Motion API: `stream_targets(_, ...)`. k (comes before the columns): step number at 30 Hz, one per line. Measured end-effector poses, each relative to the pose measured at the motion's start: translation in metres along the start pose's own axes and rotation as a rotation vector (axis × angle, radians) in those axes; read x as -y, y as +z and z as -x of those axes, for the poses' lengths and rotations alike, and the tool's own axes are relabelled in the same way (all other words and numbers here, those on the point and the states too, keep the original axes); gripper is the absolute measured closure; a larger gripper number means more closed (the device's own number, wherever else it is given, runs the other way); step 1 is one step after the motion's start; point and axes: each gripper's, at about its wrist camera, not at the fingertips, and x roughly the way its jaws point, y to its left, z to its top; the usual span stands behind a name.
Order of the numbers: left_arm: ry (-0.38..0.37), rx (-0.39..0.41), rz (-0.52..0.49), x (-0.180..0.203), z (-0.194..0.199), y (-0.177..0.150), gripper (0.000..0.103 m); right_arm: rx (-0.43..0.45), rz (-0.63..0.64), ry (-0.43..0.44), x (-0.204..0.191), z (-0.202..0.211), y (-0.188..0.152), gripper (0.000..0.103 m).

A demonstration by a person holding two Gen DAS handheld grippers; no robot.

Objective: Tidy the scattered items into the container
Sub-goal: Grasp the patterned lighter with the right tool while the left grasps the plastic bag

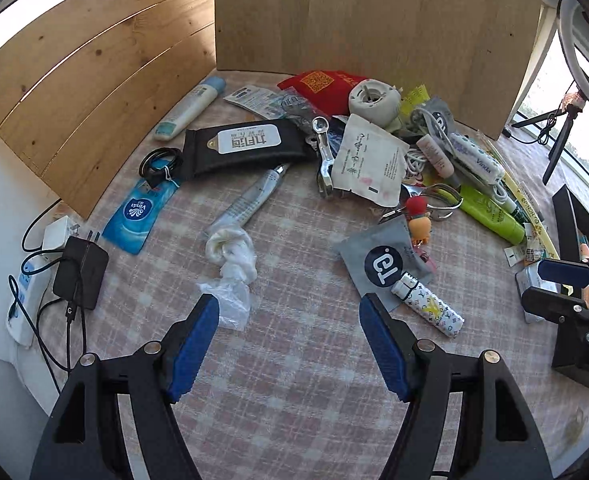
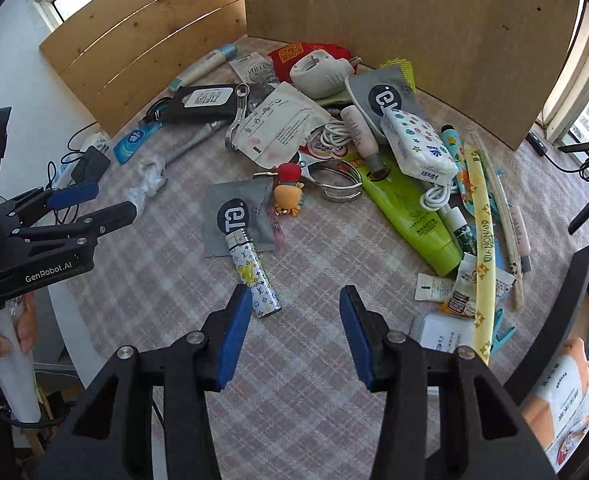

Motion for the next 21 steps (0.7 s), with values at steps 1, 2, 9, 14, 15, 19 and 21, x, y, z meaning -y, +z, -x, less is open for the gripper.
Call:
stream_targets(1, 0.004, -0.007, 0.001, -0.005, -0.005, -0.001, 0.033, -0.013, 0.01, 0.002, -0.005, -0.008, 0.001, 0.058)
stream_targets(2, 0.007, -0.013, 0.001, -0.008, -0.009, -0.001, 0.034, -0.027, 0.021, 0.004, -0.011, -0.016, 0.003, 0.058)
stream_targets(9, 0.021, -0.054, -0.007, -0.028, -0.038, -0.001, 0.034, -0.1, 0.055, -0.024, -0.032, -0.059, 0.009, 0.058)
stream_targets(14, 0.021, -0.085, -0.011, -0.033, -0.057, 0.004, 0.036, -0.129, 0.056, -0.031, -0.039, -0.076, 0.012, 0.058)
stream_targets(15, 0.02, -0.092, -0.009, -0.034, -0.061, 0.005, 0.039, -0.133, 0.062, -0.036, -0.041, -0.079, 0.013, 0.058)
stream_targets(19, 0.02, -0.11, -0.019, -0.034, -0.074, 0.009, 0.046, -0.157, 0.073, -0.057, -0.048, -0.09, 0.015, 0.058)
stream_targets(21, 0.007, -0.114, -0.012, -0.035, -0.078, 0.008, 0.061, -0.155, 0.078, -0.07, -0.05, -0.09, 0.016, 0.058)
